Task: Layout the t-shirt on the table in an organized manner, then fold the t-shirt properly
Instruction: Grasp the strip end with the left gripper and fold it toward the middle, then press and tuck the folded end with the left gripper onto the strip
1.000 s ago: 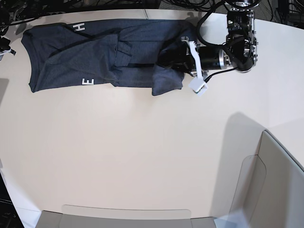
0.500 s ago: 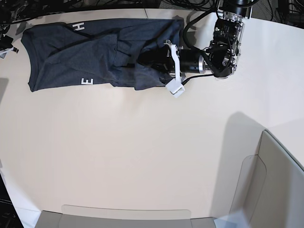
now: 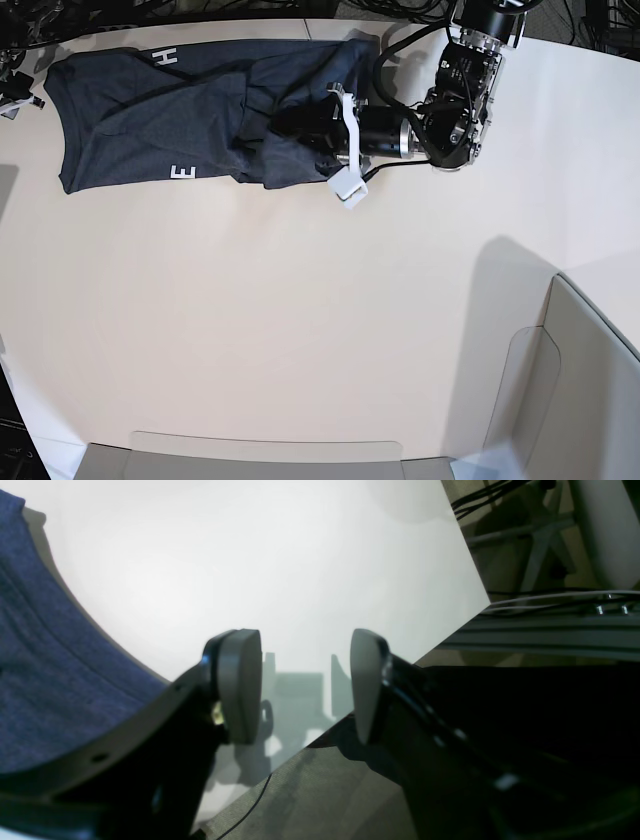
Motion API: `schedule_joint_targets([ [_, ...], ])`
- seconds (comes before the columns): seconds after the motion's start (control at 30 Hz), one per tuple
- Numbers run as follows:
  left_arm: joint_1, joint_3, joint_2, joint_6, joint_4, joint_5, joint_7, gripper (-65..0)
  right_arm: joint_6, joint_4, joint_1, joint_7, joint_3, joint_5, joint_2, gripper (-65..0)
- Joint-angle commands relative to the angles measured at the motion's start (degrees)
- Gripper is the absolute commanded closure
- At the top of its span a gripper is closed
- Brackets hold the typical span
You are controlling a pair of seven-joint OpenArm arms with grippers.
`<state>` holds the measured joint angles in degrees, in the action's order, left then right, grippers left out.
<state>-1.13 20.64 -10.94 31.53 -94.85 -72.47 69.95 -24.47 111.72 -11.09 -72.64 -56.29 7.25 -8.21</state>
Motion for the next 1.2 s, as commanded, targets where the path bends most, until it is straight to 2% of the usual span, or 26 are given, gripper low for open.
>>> schedule_joint_targets([
  [0.0, -1.03, -0.03, 0.26, 0.25, -0.23, -1.86, -1.6, -0.1, -0.28, 0.94, 0.06, 0.6, -0.28, -0.26, -0.98, -28.8],
  [0.1, -1.12, 0.06, 0.96, 0.25, 0.47, -1.86, -1.69, -2.0, -0.28, 0.94, 0.06, 0.6, -0.19, -0.26, -0.89, -28.8],
  [0.2, -1.2, 0.06, 1.14, 0.25, 0.47, -1.86, -1.69, -12.3, -0.28, 0.94, 0.06, 0.6, -0.19, -0.26, -0.8, -28.8],
  [0.3, -0.85, 0.06, 1.14, 0.25, 0.47, -1.95, -1.6, -26.2, -0.28, 0.94, 0.06, 0.6, -0.19, -0.26, -0.28, -28.8],
  [0.37, -0.85, 0.06, 1.14, 0.25, 0.47, -1.95, -1.6, -29.3, -0.28, 0.94, 0.06, 0.6, -0.19, -0.26, -0.19, -28.8],
  [0.57, -1.12, 0.06, 1.14, 0.25, 0.3, -2.3, -1.16, -28.4, -0.37, 0.94, 0.15, 0.6, 0.07, -0.26, -0.1, -28.8],
  [0.67, -1.12, -0.56, 0.61, 0.25, -1.02, -2.3, -1.16, -25.5, -0.37, 0.94, 0.24, 0.6, 0.07, -0.26, -0.1, -28.8],
  [0.73, -0.85, -2.49, -0.71, 0.25, -2.78, -2.3, -1.16, -19.0, -0.37, 0.94, 0.32, 0.6, 0.07, -0.26, -0.1, -28.8],
  [0.83, 0.29, -7.33, -1.85, 0.25, -5.59, -2.3, -1.16, -3.0, -0.37, 0.94, 0.5, 0.6, 0.16, -0.26, -0.1, -28.8],
  [0.87, 1.08, -9.08, -1.85, 0.25, -6.21, -2.3, -1.07, 0.0, -0.37, 0.94, 0.5, 0.6, 0.16, -0.26, -0.1, -28.8],
  [1.03, 4.16, -16.29, -3.7, -0.01, -7.0, -1.25, -0.46, -0.7, -0.37, -0.64, 0.59, 0.6, 0.16, -0.17, -0.01, -28.8],
  [1.17, 6.8, -18.23, -3.7, -4.5, -7.09, 5.7, -0.55, -0.2, -0.45, -1.7, 0.24, 3.32, 0.25, -0.17, 0.34, -28.8],
])
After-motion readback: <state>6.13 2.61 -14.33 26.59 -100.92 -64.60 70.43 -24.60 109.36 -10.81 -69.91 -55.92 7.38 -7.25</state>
